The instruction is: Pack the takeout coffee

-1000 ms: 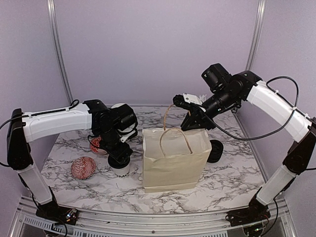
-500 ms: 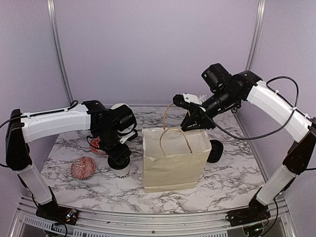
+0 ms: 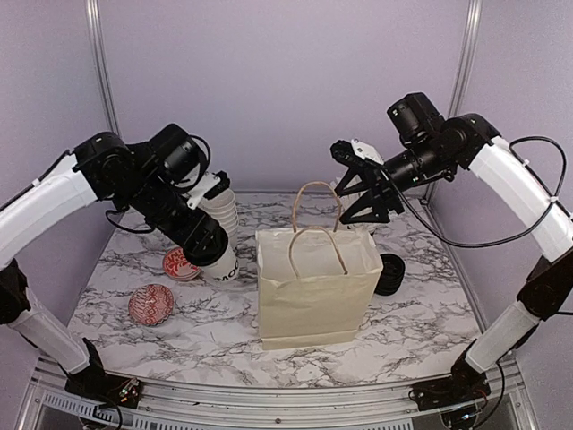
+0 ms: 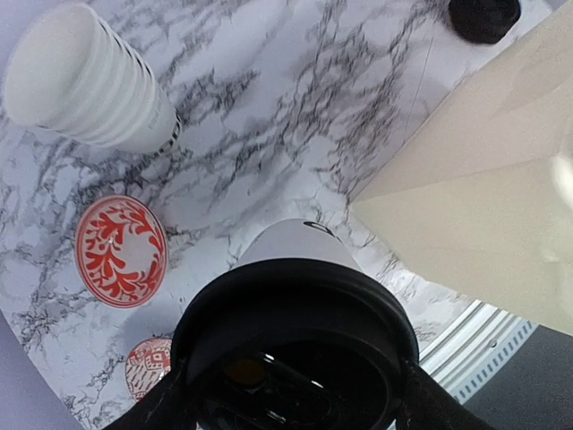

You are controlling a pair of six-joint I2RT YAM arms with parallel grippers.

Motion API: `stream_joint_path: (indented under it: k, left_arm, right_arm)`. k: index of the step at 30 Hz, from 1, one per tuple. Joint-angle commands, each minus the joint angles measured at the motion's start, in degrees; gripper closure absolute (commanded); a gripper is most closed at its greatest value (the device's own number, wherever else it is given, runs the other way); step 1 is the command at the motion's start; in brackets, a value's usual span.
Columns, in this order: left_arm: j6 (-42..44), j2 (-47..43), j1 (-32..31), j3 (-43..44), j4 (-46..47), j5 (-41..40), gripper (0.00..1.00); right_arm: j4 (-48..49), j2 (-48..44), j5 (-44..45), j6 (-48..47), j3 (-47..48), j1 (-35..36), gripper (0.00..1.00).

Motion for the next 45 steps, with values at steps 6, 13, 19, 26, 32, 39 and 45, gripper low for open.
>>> stream_joint_path:
  k: [6,13,19,26,32,39,45]
  left_arm:
    - [-1.53,-8.93,-1.04,18.41,-2.72,0.3,0.38]
    - [0.08,-5.8,-3.11,25.08,2.32,9.43,0.39]
    - [1.6,1.96,-7.79,28.0,3.79,10.23,0.4]
    - [2.28,8.52,-10.48,27.27,3.79,8.89,0.4]
    - [2.05,11.56,-11.93,26.78,3.78,5.35,0.41]
    - [1.98,13.25,-13.49,25.0,3.54,4.49,0.41]
    - [2.46,15.04,-14.93,25.61,3.05,1.29,0.41]
  right_arm:
    - [-0.76,-1.89,-6.76,1.11,4.29,-8.8,0.32]
    - [1.09,-1.71,-6.97,2.26,2.08,-8.81,0.32]
    - [3.24,-3.23,-4.16,4.2,-0.2,-8.82,0.34]
    - [3.11,-1.68,-9.22,3.82,0.97,-7.62,0.37]
    - [6.68,0.51,-6.92,7.91,1.18,-1.19,0.45]
    - [7.93,3.96,-8.5,13.2,3.67,0.17,0.89]
    - [10.61,2.94,-10.73,16.47,3.4,1.58,1.0]
